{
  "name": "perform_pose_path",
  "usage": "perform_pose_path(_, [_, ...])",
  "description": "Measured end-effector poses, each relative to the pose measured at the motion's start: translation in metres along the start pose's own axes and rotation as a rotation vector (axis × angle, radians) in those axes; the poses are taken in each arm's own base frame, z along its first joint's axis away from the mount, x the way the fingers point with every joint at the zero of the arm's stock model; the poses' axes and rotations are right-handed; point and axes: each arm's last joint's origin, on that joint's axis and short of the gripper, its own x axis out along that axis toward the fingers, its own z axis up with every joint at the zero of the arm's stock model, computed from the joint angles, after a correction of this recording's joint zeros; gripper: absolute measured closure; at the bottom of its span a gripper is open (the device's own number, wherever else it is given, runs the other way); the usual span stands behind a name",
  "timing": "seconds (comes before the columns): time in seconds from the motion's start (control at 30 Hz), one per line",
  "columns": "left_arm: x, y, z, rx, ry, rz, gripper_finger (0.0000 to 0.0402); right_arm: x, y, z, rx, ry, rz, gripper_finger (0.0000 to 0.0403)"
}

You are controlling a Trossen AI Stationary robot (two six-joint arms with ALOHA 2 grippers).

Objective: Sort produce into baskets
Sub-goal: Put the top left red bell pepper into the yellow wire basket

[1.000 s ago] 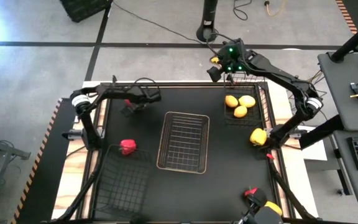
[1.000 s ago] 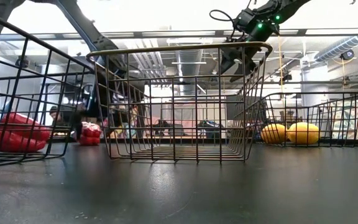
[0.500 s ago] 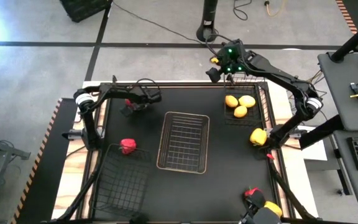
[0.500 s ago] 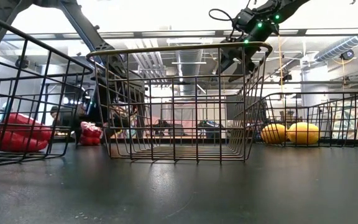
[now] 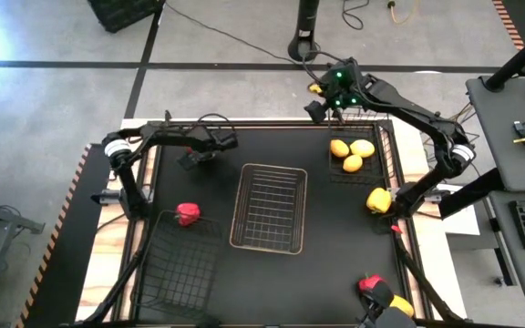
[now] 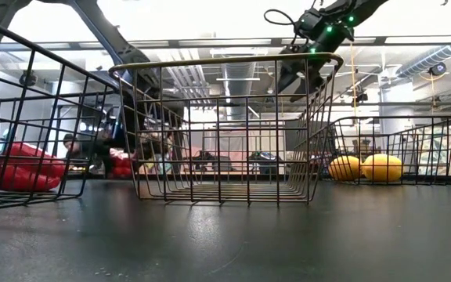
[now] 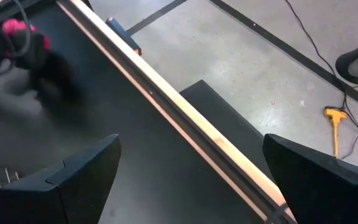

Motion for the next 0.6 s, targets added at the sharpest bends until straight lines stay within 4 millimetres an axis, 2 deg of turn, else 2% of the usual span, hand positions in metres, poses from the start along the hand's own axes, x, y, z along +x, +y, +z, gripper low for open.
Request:
perform_pose_path(0.13, [-0.024, -0.004, -0.003, 0.080, 0.012, -0.080, 0.0157, -0.008, 0.001, -0.002, -0.022, 0.020, 0.000, 0.0019])
perform_pose_path(0.27, [-0.061, -0.011, -0.006, 0.217, 0.031, -0.207, 0.0158, -0.014, 0.002, -0.005, -0.038, 0.047, 0.005, 0.0019])
perform_pose_path(0.47, [-0.139, -0.016, -0.007, 0.644, -0.017, -0.408, 0.0158, -0.021, 0.010, -0.006, -0.090, 0.054, 0.067, 0.0019])
perform_pose_path(0.6, [-0.193, -0.013, -0.006, 0.864, 0.001, -0.533, 0.0158, -0.026, 0.022, -0.006, -0.133, 0.045, 0.093, 0.0019])
